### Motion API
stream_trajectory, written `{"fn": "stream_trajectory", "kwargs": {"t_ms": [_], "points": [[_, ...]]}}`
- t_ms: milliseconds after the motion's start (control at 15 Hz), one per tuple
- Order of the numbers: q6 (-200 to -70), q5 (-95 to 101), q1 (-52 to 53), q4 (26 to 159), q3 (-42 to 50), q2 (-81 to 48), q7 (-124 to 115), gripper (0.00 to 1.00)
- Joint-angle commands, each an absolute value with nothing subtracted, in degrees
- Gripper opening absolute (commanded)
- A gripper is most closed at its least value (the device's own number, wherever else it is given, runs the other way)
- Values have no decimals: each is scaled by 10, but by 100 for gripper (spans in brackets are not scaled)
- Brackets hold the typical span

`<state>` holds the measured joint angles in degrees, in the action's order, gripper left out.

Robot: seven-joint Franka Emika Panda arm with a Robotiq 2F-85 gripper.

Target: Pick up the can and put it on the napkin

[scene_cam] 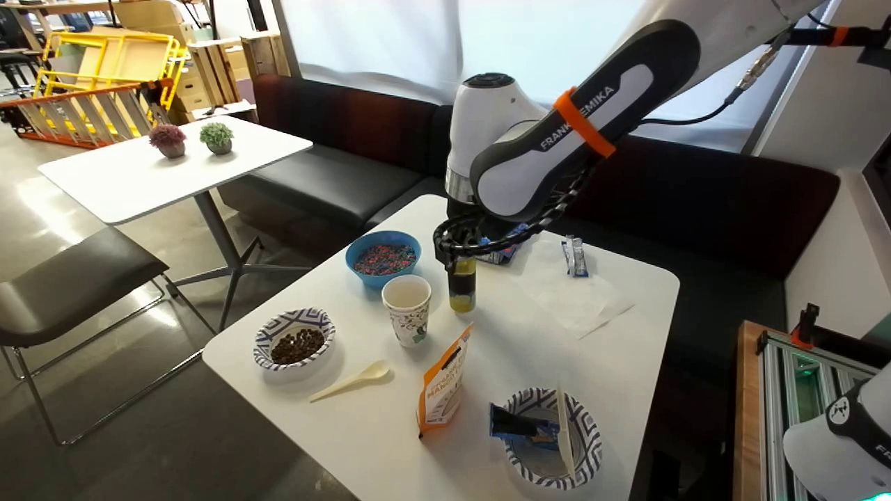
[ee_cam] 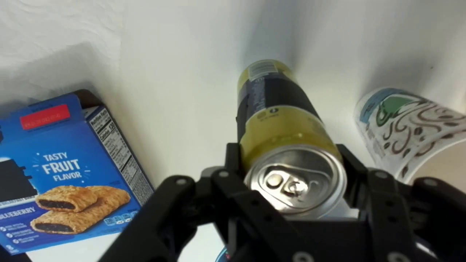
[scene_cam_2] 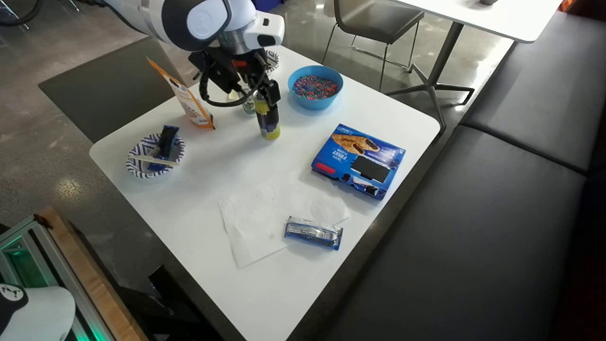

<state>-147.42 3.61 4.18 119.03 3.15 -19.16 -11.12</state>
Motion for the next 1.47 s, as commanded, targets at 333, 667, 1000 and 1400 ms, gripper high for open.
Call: {"fn": "stream_trajectory", "kwargs": {"t_ms": [333, 667, 1000, 1400], "points": [[-1405, 47, 28, 1421, 10, 66, -19, 38], [-1416, 25, 29, 1540, 27, 188, 170, 38], [-1411, 33, 26, 1517, 23, 154, 150, 63], [-1420, 42, 15, 1515, 29, 139, 153, 38]]}}
